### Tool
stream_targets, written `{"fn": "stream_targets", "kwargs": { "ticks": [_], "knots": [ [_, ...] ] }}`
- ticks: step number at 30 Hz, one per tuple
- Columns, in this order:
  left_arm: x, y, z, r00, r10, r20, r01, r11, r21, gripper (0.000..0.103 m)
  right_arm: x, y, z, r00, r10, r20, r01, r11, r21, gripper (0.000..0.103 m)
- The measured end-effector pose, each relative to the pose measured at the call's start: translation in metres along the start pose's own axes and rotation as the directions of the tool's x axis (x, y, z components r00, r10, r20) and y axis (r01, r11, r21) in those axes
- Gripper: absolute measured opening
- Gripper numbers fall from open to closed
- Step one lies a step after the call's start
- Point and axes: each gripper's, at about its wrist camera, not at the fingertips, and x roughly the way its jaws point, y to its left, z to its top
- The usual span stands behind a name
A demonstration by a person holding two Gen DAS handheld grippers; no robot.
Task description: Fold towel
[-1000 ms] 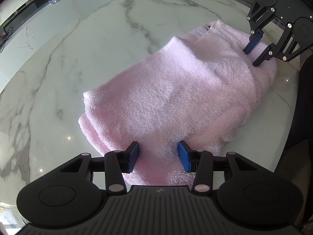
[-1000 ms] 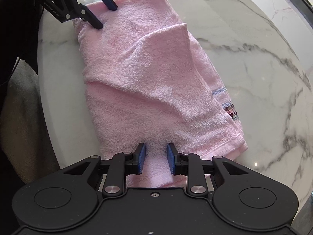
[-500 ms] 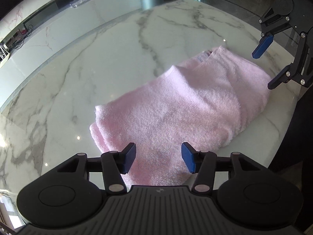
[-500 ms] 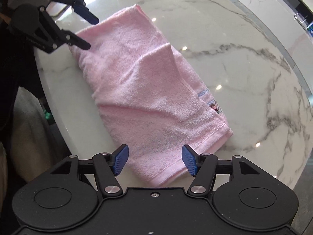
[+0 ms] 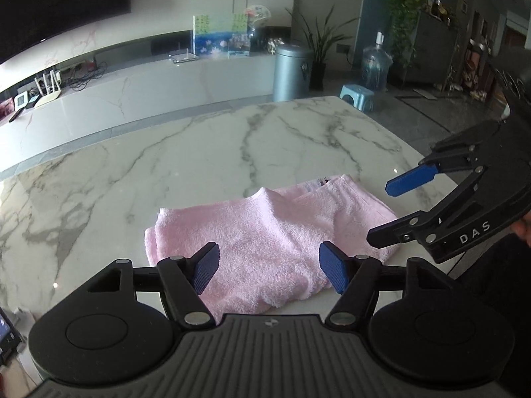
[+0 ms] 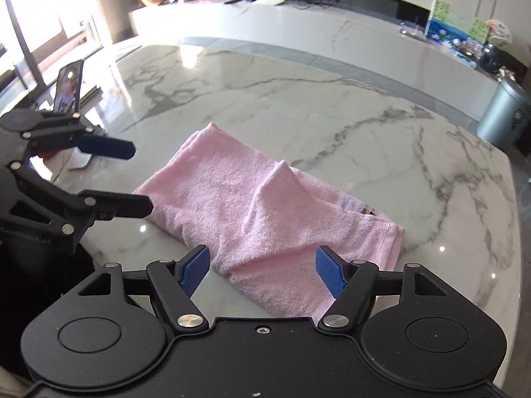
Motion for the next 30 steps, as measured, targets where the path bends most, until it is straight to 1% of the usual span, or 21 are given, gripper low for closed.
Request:
{"fn": "stream_targets", "kwargs": {
  "ticks": [2, 3, 6, 10, 12, 15, 16, 18, 22, 24, 25, 26, 27, 29, 30],
  "knots": [
    [-0.002, 0.000, -0.013, 1.000, 0.026, 0.016, -0.025, 0.999, -0.040, 0.065, -0.004, 0.003, -0.012, 0.998, -0.029, 0.050, 0.027, 0.998, 0.058, 0.069],
    [-0.002, 0.000, -0.018, 0.999, 0.034, 0.022, -0.033, 0.998, -0.062, 0.065, -0.005, 0.006, -0.020, 0.994, -0.060, 0.086, 0.052, 0.995, 0.090, 0.069],
    [-0.004, 0.003, -0.035, 0.997, 0.052, 0.052, -0.045, 0.989, -0.143, 0.065, -0.009, 0.020, -0.043, 0.974, -0.148, 0.170, 0.122, 0.981, 0.154, 0.069],
    [-0.010, 0.000, -0.050, 0.987, 0.122, 0.107, -0.101, 0.977, -0.189, 0.065, -0.008, 0.030, -0.063, 0.952, -0.201, 0.232, 0.150, 0.964, 0.221, 0.069],
    [-0.012, -0.002, -0.056, 0.981, 0.148, 0.122, -0.121, 0.971, -0.206, 0.065, -0.007, 0.032, -0.071, 0.942, -0.220, 0.254, 0.151, 0.952, 0.267, 0.069],
    [-0.010, -0.005, -0.066, 0.975, 0.184, 0.121, -0.154, 0.962, -0.225, 0.065, -0.004, 0.037, -0.083, 0.929, -0.245, 0.279, 0.149, 0.935, 0.323, 0.069],
    [-0.007, -0.006, -0.070, 0.976, 0.181, 0.118, -0.152, 0.963, -0.224, 0.065, -0.001, 0.039, -0.089, 0.922, -0.256, 0.290, 0.152, 0.929, 0.337, 0.069],
    [-0.002, -0.009, -0.076, 0.979, 0.177, 0.100, -0.155, 0.967, -0.201, 0.065, 0.005, 0.040, -0.099, 0.918, -0.279, 0.283, 0.169, 0.918, 0.358, 0.069],
    [0.007, -0.020, -0.082, 0.969, 0.238, 0.069, -0.229, 0.966, -0.124, 0.066, 0.008, 0.043, -0.113, 0.902, -0.306, 0.304, 0.188, 0.914, 0.361, 0.069],
    [0.011, -0.023, -0.084, 0.963, 0.266, 0.046, -0.260, 0.961, -0.095, 0.068, 0.011, 0.045, -0.114, 0.906, -0.302, 0.297, 0.187, 0.915, 0.358, 0.069],
    [0.013, -0.025, -0.085, 0.959, 0.280, 0.034, -0.276, 0.957, -0.084, 0.073, 0.012, 0.047, -0.115, 0.909, -0.292, 0.297, 0.181, 0.920, 0.348, 0.069],
    [0.014, -0.025, -0.087, 0.957, 0.290, 0.030, -0.287, 0.955, -0.076, 0.073, 0.014, 0.048, -0.116, 0.911, -0.284, 0.298, 0.180, 0.926, 0.333, 0.069],
    [0.014, -0.024, -0.089, 0.958, 0.287, 0.028, -0.284, 0.956, -0.076, 0.073, 0.014, 0.049, -0.118, 0.910, -0.284, 0.301, 0.181, 0.928, 0.327, 0.069],
    [0.014, -0.019, -0.092, 0.965, 0.262, 0.022, -0.258, 0.961, -0.101, 0.073, 0.016, 0.050, -0.121, 0.910, -0.284, 0.300, 0.184, 0.928, 0.323, 0.069],
    [0.014, -0.017, -0.094, 0.967, 0.255, 0.016, -0.252, 0.962, -0.111, 0.073, 0.018, 0.049, -0.122, 0.914, -0.283, 0.290, 0.185, 0.928, 0.325, 0.069]
  ]
}}
